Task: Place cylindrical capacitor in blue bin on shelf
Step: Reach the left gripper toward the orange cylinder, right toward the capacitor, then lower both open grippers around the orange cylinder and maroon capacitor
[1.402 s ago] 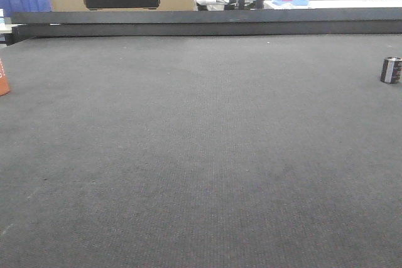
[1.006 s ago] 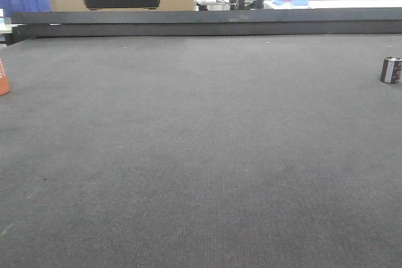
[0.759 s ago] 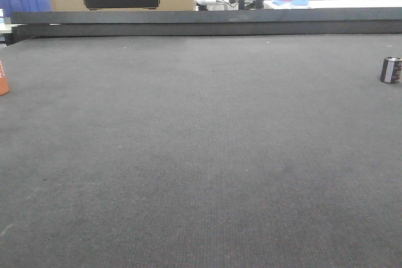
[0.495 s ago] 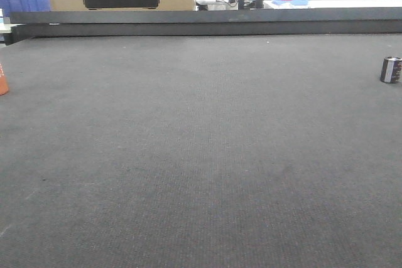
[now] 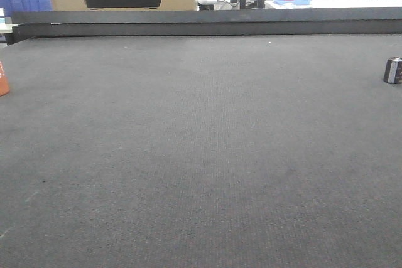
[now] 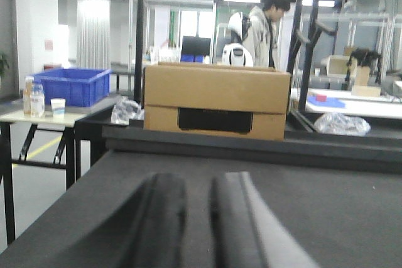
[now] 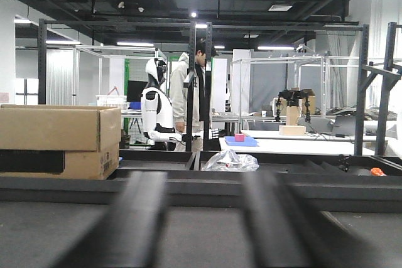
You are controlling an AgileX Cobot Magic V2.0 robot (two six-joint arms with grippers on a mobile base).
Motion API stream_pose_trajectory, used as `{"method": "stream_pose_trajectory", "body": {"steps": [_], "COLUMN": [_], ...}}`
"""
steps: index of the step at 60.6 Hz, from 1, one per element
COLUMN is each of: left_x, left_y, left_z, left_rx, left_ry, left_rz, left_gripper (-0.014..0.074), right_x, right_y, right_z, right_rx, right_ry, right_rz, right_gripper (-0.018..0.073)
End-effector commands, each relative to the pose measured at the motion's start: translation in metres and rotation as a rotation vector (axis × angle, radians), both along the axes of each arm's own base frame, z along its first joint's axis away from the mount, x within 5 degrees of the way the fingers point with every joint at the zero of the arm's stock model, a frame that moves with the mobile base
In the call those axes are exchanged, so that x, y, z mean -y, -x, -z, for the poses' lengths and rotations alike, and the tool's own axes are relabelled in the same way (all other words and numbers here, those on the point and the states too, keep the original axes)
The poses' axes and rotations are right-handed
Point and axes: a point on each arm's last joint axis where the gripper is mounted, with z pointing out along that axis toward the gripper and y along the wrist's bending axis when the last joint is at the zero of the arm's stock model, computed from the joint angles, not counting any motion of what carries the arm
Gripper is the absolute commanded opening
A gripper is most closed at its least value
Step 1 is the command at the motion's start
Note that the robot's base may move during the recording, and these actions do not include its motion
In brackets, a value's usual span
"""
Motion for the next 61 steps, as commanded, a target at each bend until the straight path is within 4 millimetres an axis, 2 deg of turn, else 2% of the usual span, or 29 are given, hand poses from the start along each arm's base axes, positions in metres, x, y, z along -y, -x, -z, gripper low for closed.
{"method": "stream_pose_trajectory", "body": {"steps": [1,7,11,19,29,44,51,61], "left_x": [0.001,0.002,0.003,0.007,0.009,0.009,0.009,0.009], "left_y": [-0.012,-0.028,-0.038,-0.044,-0.045,-0.045,-0.045,-0.045], "left_z": [-0.014,-0.025,-0.025,-0.022,-0.021,-0.021,-0.021,-0.021], "left_rx": [-0.072,-0.112,-0.147,-0.174,-0.177,-0.177,-0.177,-0.177], "left_ry": [-0.004,-0.007,-0.009,-0.014,-0.016,-0.016,-0.016,-0.016], "left_rz": [0.003,0.003,0.009,0.051,0.075,0.075,0.075,0.075], "left_gripper": [0.0286,0.0426,0.0489,0.0571,0.0582,0.0582,0.0582,0.0582], "right_x": [0.0,0.0,0.0,0.0,0.002,0.006,0.011,0.027], "right_y": [-0.01,-0.027,-0.041,-0.076,-0.125,-0.185,-0.209,-0.245], "right_z": [-0.016,-0.021,-0.02,-0.007,0.036,0.101,0.118,0.146], "right_rx": [-0.032,-0.088,-0.12,-0.257,-0.404,-0.45,-0.368,-0.421], "right_ry": [0.008,0.008,0.01,0.014,0.018,0.018,0.019,0.0], "right_rz": [0.002,0.002,0.005,0.007,0.021,0.065,0.102,0.175], "right_gripper": [0.0445,0.0575,0.0564,0.0558,0.0558,0.0558,0.0558,0.0558]}}
